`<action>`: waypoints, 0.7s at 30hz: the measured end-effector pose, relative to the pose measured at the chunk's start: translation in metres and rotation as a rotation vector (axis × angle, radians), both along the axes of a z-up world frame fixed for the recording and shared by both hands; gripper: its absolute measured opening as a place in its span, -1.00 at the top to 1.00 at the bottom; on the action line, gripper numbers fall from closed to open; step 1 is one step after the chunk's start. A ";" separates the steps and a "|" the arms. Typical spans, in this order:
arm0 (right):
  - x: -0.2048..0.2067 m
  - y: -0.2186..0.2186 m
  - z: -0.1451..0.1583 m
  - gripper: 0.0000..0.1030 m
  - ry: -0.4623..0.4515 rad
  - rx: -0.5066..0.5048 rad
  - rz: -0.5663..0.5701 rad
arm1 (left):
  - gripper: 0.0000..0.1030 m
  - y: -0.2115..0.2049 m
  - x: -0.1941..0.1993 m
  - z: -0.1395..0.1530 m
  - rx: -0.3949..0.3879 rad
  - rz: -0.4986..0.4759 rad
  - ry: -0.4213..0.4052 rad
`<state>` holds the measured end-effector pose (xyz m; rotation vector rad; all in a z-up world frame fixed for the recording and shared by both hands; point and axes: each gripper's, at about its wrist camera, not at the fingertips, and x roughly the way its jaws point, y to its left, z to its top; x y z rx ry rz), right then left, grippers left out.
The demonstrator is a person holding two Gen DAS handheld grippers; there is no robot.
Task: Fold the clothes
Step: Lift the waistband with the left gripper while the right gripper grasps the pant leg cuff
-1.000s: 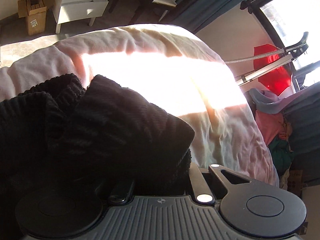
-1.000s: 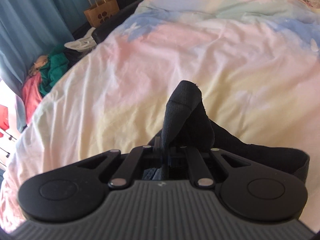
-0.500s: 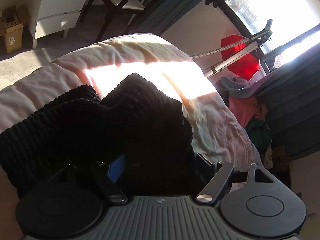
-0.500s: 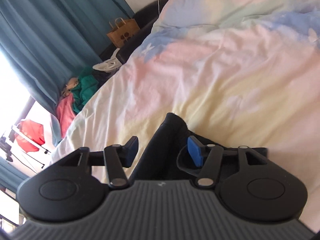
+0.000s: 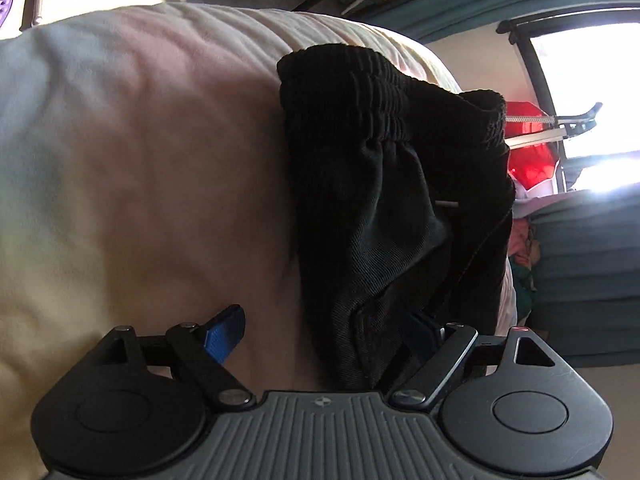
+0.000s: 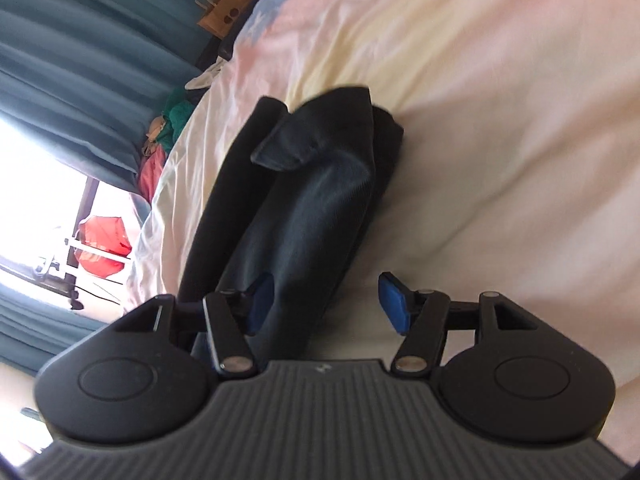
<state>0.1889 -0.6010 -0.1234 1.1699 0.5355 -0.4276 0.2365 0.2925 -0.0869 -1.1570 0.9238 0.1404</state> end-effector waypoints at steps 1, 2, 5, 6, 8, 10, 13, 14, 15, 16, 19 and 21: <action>0.005 0.001 -0.008 -0.18 -0.021 0.017 -0.005 | -0.63 -0.004 0.006 -0.005 -0.009 0.005 -0.025; 0.010 0.002 -0.014 -0.18 -0.048 0.018 -0.014 | -0.61 -0.008 0.012 -0.008 -0.007 -0.001 -0.057; 0.029 0.002 -0.023 -0.18 -0.107 -0.021 -0.036 | -0.35 -0.019 0.037 -0.010 0.056 -0.017 -0.143; 0.036 0.002 -0.026 -0.18 -0.125 -0.038 -0.043 | -0.33 -0.021 0.044 -0.011 0.071 0.001 -0.155; 0.049 0.003 -0.027 -0.15 -0.135 -0.073 -0.065 | -0.02 -0.023 0.057 -0.014 0.096 0.039 -0.176; 0.061 0.003 -0.027 0.17 -0.127 -0.104 -0.092 | 0.32 -0.019 0.066 -0.018 0.073 0.098 -0.181; 0.071 0.007 -0.015 0.63 -0.088 -0.142 -0.120 | 0.63 -0.016 0.077 -0.010 0.062 0.131 -0.185; 0.072 0.010 -0.006 0.71 -0.088 -0.168 -0.114 | 0.68 -0.016 0.078 -0.001 0.075 0.125 -0.195; 0.073 0.012 0.002 0.73 -0.087 -0.195 -0.107 | 0.69 -0.016 0.079 0.007 0.085 0.121 -0.203; 0.072 0.015 0.010 0.73 -0.090 -0.213 -0.102 | 0.71 -0.014 0.078 0.015 0.084 0.121 -0.208; 0.063 0.020 0.034 0.75 -0.114 -0.222 -0.092 | 0.74 -0.011 0.075 0.041 0.092 0.118 -0.225; 0.052 0.027 0.045 0.75 -0.127 -0.209 -0.092 | 0.74 -0.007 0.067 0.061 0.125 0.105 -0.245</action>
